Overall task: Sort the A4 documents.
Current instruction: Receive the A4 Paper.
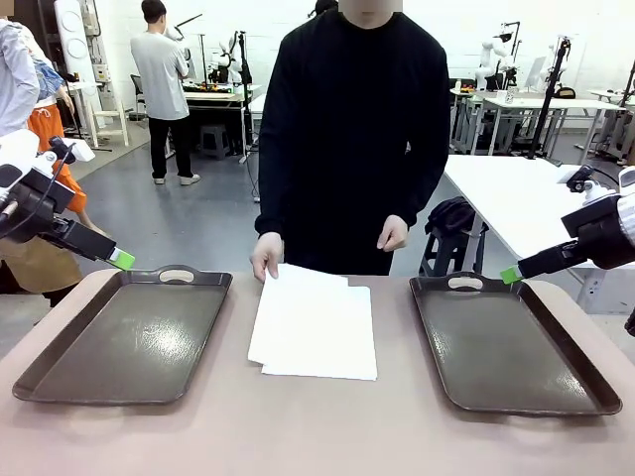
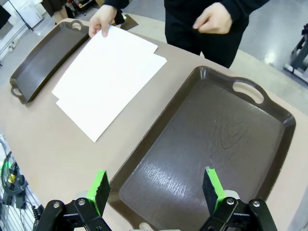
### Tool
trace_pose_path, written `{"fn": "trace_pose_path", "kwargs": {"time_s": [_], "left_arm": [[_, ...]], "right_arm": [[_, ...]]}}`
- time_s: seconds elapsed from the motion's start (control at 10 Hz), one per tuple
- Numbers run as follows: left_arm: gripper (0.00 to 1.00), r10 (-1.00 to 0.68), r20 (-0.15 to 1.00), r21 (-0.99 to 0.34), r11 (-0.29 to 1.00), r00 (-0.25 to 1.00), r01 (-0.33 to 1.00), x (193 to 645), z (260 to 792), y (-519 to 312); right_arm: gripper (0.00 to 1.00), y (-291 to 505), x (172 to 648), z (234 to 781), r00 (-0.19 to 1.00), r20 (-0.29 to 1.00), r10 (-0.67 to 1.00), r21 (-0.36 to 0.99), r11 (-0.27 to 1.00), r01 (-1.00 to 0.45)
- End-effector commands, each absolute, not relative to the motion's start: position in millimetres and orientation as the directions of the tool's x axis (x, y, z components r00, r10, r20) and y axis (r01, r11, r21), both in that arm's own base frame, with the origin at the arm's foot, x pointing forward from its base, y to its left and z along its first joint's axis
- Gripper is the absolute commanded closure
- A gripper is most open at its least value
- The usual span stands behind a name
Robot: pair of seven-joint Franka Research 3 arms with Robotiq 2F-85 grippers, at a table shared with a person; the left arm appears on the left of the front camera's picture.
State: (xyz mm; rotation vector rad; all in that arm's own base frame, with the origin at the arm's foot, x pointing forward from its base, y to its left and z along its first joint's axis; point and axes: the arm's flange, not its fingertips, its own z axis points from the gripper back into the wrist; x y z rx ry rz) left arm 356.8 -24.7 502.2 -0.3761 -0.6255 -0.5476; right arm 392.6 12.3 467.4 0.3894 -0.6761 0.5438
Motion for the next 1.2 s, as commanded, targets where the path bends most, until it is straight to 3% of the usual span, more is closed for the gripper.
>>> {"fn": "trace_pose_path", "kwargs": {"time_s": [0.0,1.1], "left_arm": [[0.00,-0.362,0.641,-0.170,0.793,0.677,0.585,357.2,501.9,-24.3],[0.00,-0.362,0.641,-0.170,0.793,0.677,0.585,357.2,501.9,-24.3]], "right_arm": [[0.00,11.8,394.7,463.9,0.650,0.679,0.342,0.171,0.787,-0.592],[0.00,11.8,394.7,463.9,0.650,0.679,0.342,0.171,0.787,-0.592]]}}
